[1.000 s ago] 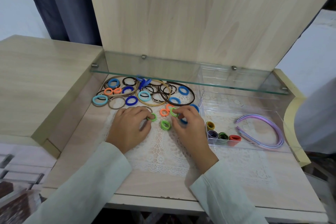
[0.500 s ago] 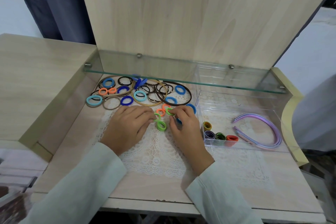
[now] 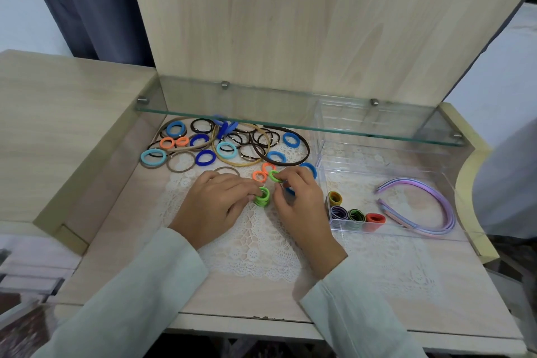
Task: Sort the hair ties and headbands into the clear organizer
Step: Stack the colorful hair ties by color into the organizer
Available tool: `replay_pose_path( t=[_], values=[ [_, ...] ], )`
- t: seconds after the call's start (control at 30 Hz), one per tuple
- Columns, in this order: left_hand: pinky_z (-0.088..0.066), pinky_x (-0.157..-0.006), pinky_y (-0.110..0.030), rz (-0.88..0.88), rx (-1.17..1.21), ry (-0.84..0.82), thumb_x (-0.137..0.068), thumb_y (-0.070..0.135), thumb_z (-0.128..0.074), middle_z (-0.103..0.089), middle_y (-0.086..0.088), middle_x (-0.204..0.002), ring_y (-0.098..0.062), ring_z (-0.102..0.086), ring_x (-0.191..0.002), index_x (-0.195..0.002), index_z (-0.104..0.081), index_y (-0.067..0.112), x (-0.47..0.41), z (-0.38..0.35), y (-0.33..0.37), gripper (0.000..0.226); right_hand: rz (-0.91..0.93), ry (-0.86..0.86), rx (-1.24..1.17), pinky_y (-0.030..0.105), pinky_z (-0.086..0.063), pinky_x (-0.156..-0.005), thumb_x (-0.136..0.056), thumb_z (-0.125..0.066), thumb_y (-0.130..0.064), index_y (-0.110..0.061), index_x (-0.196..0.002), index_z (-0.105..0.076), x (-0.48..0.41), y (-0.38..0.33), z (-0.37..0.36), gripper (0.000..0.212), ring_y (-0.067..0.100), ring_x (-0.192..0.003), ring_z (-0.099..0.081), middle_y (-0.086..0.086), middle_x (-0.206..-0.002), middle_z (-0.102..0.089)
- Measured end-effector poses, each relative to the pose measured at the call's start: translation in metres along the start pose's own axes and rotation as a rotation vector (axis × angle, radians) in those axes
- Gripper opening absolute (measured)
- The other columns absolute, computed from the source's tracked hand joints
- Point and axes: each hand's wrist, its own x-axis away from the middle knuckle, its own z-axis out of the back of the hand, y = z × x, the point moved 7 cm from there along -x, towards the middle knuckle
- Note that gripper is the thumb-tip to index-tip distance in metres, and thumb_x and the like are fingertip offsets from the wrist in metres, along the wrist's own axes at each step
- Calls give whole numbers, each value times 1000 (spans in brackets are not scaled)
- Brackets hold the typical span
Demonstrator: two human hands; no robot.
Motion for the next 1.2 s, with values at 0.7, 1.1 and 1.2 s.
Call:
replay_pose_path(
  t=[0.7, 1.1, 1.2],
  values=[
    [-38, -106, -41, 225, -65, -50, -86, 9, -39, -56, 8, -141, -17, -49, -133, -133, -58, 24, 1, 0, -13, 53, 26, -13, -21, 30, -51, -77, -87, -61, -10, -6, -100, -67, 5, -14, 4, 15, 12, -90, -57, 1, -100, -58],
    [-4, -121, -42, 579, -106, -356, -90, 38, -20, -16, 3, -164, -21, -10, -152, -152, -31, 27, 10, -26, -39, 64, 66, -6, 158, 37, -49, -61, -86, -64, -24, -16, -95, -71, 17, -28, 5, 14, 14, -79, -57, -3, -93, -58],
    [-4, -121, -43, 598, -120, -375, -91, 42, -17, -10, 3, -165, -20, -6, -152, -153, -27, 29, 10, -26, -40, 64, 77, -26, 248, 36, -48, -61, -86, -62, -27, -18, -94, -71, 18, -30, 3, 15, 15, -80, -56, -3, -91, -59]
  ],
)
